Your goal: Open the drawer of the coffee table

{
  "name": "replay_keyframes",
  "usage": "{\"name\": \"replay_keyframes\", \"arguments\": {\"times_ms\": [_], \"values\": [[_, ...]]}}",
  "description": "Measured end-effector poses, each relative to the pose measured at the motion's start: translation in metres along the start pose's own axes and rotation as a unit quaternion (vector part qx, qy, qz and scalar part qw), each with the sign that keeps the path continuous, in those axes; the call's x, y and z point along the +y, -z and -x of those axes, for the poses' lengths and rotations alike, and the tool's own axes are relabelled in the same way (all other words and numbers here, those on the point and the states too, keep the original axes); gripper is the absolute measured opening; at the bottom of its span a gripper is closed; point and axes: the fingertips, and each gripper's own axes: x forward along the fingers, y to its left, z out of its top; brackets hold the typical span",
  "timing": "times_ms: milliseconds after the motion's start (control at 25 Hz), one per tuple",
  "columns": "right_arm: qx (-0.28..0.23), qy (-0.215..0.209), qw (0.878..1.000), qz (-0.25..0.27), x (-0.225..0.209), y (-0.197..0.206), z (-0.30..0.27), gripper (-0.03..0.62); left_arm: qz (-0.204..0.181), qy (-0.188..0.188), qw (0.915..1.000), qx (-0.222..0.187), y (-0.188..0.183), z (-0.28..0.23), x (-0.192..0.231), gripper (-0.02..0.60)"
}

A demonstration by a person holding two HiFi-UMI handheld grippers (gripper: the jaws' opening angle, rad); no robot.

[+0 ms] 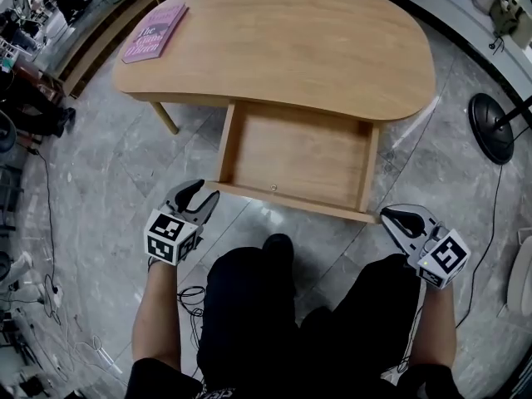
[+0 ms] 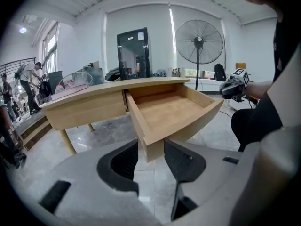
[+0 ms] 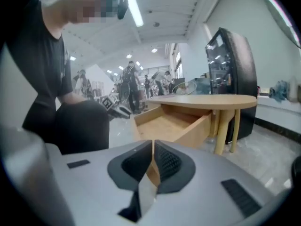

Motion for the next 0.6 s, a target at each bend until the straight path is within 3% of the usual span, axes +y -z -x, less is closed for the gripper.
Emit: {"name": "replay_keyframes", "arguments": {"times_ms": [120, 320, 480, 600], "values": [[-0.08, 0.03, 0.994, -0.07, -0.019, -0.016, 0.005, 0.008, -0.013, -0.005, 0.9999, 0.007, -0.007, 0.002, -0.004, 0.175], [-0.067, 0.064, 0.995, -0.041, -0.023, -0.015, -0.013, 0.012, -0.017, 0.008, 0.9997, -0.014, -0.032, 0.013, -0.012, 0.164], [-0.077, 0.102, 0.991, -0.046, -0.031, -0.019, -0.017, 0.006, 0.008, 0.006, 0.9987, -0.05, -0.059, 0.01, -0.01, 0.143], [-0.089, 0.149, 0.983, -0.064, -0.049, -0.027, -0.011, 0.006, 0.035, 0.004, 0.9945, -0.098, -0.088, 0.001, -0.007, 0.085]]}}
